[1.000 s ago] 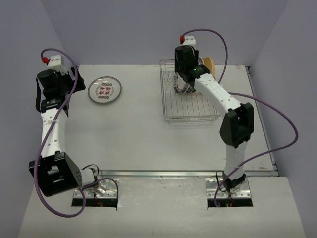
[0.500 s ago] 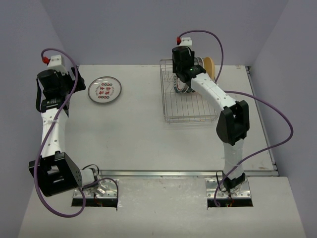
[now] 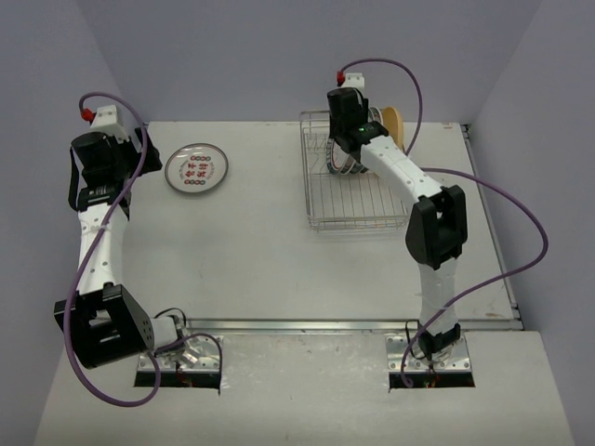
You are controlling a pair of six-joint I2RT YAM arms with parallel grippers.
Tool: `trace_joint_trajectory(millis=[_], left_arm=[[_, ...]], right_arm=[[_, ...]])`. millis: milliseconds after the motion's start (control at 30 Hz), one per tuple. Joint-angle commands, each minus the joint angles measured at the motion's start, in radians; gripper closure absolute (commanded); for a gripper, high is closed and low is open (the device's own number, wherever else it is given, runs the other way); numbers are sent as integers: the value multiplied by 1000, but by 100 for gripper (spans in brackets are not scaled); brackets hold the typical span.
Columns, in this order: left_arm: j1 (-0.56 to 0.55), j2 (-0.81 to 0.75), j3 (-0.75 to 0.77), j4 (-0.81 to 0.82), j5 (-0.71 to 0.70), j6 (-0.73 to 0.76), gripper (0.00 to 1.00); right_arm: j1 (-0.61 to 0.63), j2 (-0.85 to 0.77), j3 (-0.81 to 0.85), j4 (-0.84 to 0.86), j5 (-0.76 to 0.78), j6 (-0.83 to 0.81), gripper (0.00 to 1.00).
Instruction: Unload the plates from the dish rack
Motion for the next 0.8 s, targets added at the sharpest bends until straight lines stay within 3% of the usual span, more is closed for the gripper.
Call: trace_joint_trajectory(millis=[0, 500, 633, 767], left_arm=[[-9, -7, 5, 38, 9, 8, 15], [-10, 0, 10, 32, -1, 13, 15], [-11, 4, 14, 32, 2, 3, 15], [-13, 9, 24, 27, 5, -4, 15]], right_arm=[[-17, 19, 9, 29, -2, 38, 51], [-37, 77, 33, -5, -55, 98, 67], [-28, 45, 38, -15, -64, 90, 89], [-6, 1, 13, 36, -38, 20, 100]])
